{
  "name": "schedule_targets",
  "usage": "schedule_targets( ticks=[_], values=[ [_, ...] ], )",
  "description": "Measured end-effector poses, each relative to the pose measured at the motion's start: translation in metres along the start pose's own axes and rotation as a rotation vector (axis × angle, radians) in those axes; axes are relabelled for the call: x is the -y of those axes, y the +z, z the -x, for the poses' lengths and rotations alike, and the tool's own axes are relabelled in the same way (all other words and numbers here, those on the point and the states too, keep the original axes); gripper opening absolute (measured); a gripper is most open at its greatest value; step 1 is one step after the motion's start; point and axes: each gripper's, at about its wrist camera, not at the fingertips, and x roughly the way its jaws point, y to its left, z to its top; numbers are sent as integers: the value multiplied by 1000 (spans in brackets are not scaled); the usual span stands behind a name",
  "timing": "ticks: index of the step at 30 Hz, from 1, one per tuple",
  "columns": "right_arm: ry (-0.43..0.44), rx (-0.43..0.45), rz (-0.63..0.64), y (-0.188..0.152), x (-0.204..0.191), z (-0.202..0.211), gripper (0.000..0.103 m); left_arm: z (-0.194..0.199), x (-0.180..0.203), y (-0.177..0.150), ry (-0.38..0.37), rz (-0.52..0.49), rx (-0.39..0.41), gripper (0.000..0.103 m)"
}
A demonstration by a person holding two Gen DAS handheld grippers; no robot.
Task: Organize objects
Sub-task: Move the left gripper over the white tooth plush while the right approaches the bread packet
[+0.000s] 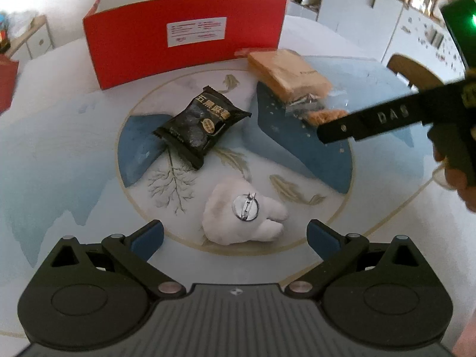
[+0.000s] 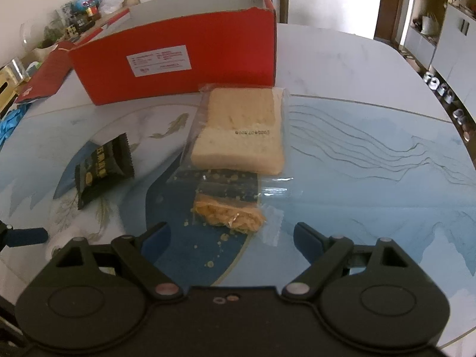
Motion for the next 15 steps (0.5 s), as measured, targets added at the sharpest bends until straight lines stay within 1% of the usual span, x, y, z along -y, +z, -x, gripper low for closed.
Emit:
schedule_targets(
  ticks=[3, 7, 12, 15],
  values=[
    [-3, -4, -1, 2, -2, -5, 89, -3, 3, 2, 16, -37, -5, 103],
    [-10, 1, 5, 4, -6, -8, 89, -6, 6, 3, 33, -59, -14, 103],
    [-22, 7, 12, 5, -11, -10, 87, -7, 6, 5, 38, -53, -5, 103],
    [-33, 17, 8, 4, -12, -10, 84, -7, 4, 5, 37, -45, 2, 103]
  ],
)
